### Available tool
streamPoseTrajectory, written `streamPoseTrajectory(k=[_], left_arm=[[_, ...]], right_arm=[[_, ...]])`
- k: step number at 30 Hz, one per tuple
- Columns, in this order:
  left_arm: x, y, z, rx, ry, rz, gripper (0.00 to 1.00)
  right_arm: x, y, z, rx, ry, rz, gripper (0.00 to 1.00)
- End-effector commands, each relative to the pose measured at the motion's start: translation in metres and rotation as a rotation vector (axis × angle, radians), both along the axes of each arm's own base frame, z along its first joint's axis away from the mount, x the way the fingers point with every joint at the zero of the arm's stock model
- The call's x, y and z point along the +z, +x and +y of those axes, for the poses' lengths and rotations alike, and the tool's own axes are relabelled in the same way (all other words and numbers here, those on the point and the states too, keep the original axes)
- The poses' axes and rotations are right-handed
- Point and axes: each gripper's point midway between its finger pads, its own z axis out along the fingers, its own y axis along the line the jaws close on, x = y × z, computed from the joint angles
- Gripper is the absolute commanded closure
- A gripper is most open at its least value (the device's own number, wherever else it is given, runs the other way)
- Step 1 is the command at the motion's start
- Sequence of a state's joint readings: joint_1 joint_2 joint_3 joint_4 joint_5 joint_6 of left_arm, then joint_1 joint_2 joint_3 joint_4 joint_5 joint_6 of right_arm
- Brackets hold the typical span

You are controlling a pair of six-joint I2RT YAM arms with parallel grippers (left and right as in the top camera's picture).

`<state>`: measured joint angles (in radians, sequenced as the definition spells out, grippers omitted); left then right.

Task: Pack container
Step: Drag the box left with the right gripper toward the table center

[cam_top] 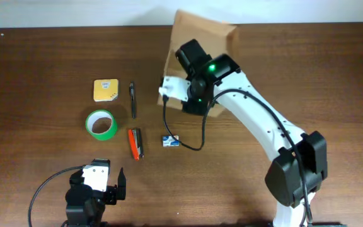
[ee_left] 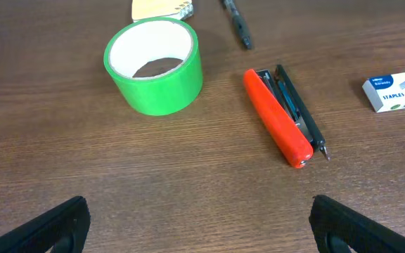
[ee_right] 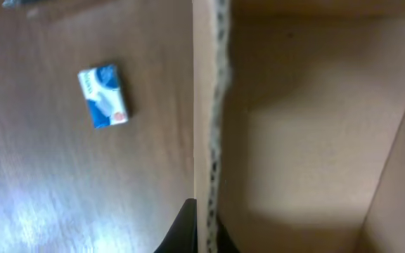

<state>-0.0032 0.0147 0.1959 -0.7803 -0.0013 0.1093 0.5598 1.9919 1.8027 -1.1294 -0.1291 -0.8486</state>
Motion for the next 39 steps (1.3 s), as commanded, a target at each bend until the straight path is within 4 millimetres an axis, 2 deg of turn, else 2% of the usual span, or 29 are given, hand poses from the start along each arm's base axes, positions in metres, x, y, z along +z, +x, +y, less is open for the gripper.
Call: streamPoseTrajectory(k=[1,7,13,20,27,37,38,39], left_arm=[[0.001,0.001,0.002,0.004,0.014,-0.009,0.01],[0.001,0.001,0.002,0.004,0.014,-0.009,0.01],[0.001,0.001,0.002,0.004,0.014,-0.009,0.01],[0.001,0.001,0.002,0.004,0.014,-0.009,0.01],[0.001,0.001,0.002,0.004,0.014,-0.009,0.01],[0.001,0.001,0.002,0.004,0.014,-0.009,0.0],[0.001,0.001,0.002,0.004,0.014,-0.009,0.01],[0.001,0.001,0.002,0.004,0.014,-0.009,0.01]], right_arm=[[-0.032,-0.015,-0.002,0.09,-0.031,0.077,0.96],[-0.064,-0.033,0.001,0.144,-0.063,0.144,0.96],[-0.077,-0.037,0.02,0.209,-0.07,0.128,0.96],[-0.093,-0.038,0.022,0.204,-0.108,0.133,0.96],[-0.096,-0.031,0.027,0.141,-0.09,0.124,0.97],[-0.096,-0.031,0.027,0.141,-0.09,0.124,0.96],[-0.096,-0.031,0.027,0.141,-0.09,0.125,0.95],[-0.096,-0.031,0.027,0.141,-0.09,0.125,0.85]])
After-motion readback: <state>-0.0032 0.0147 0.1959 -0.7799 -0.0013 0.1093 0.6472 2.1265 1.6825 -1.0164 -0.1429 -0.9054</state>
